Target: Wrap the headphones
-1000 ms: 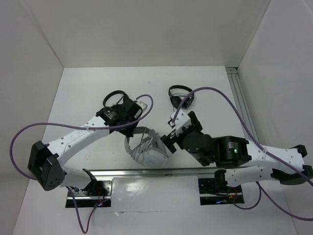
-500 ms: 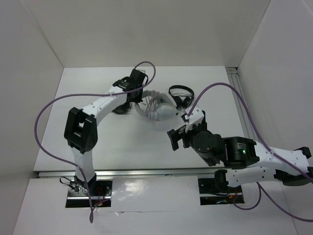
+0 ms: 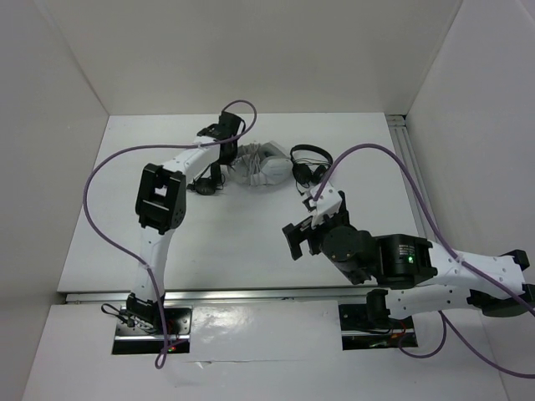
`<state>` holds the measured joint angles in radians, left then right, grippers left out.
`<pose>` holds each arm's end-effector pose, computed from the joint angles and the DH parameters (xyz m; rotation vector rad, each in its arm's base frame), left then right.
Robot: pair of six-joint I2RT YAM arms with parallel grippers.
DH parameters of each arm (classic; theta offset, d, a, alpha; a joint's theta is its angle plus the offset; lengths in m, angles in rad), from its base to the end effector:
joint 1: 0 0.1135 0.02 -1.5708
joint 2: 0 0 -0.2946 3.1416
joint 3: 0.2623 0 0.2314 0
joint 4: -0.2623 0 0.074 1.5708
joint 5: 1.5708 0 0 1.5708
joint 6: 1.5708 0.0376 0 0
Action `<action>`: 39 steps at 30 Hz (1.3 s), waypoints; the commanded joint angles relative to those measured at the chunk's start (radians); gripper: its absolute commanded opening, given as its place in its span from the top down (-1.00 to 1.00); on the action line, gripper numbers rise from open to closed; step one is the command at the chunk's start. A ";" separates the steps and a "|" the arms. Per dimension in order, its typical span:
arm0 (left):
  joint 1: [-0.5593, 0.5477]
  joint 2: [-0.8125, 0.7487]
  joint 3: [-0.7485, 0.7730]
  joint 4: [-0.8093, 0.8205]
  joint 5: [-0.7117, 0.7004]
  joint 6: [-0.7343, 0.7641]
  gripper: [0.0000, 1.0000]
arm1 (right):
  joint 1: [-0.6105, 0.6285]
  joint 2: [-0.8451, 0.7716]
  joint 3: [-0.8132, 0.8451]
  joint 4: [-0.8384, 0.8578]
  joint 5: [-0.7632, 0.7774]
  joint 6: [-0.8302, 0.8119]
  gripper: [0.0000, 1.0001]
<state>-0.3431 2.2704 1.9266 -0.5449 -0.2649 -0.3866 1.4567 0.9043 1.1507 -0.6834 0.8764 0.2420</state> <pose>0.4835 -0.1623 0.2344 -0.1667 2.4119 -0.0053 0.0434 0.1247 0.4163 -0.5792 1.7629 0.2996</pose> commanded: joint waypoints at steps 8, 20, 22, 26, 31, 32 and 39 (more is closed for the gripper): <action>0.001 -0.100 -0.080 0.100 0.047 -0.127 -0.02 | 0.008 0.019 0.027 0.076 -0.019 0.002 -1.00; 0.010 -0.417 -0.075 0.070 0.138 -0.149 -1.00 | 0.008 0.051 0.098 0.033 0.053 0.104 -1.00; 0.010 -0.498 -0.075 0.039 0.138 -0.140 -1.00 | 0.008 0.025 0.107 0.001 0.084 0.166 -1.00; 0.001 -0.720 -0.157 -0.053 0.101 -0.140 -1.00 | 0.008 -0.007 0.152 -0.096 0.105 0.233 -1.00; 0.010 -1.082 -0.395 -0.099 0.157 -0.140 -1.00 | 0.008 -0.076 0.185 -0.159 0.119 0.252 -1.00; 0.010 -1.147 -0.441 -0.108 0.158 -0.129 -1.00 | 0.008 -0.087 0.198 -0.168 0.098 0.243 -1.00; 0.021 -1.595 -0.751 -0.220 0.197 -0.095 -1.00 | 0.008 -0.153 0.253 -0.264 0.087 0.252 -1.00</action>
<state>-0.3294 0.7372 1.2564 -0.6827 -0.1036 -0.5049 1.4597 0.7670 1.3579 -0.8772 0.9432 0.4660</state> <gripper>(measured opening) 0.997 0.999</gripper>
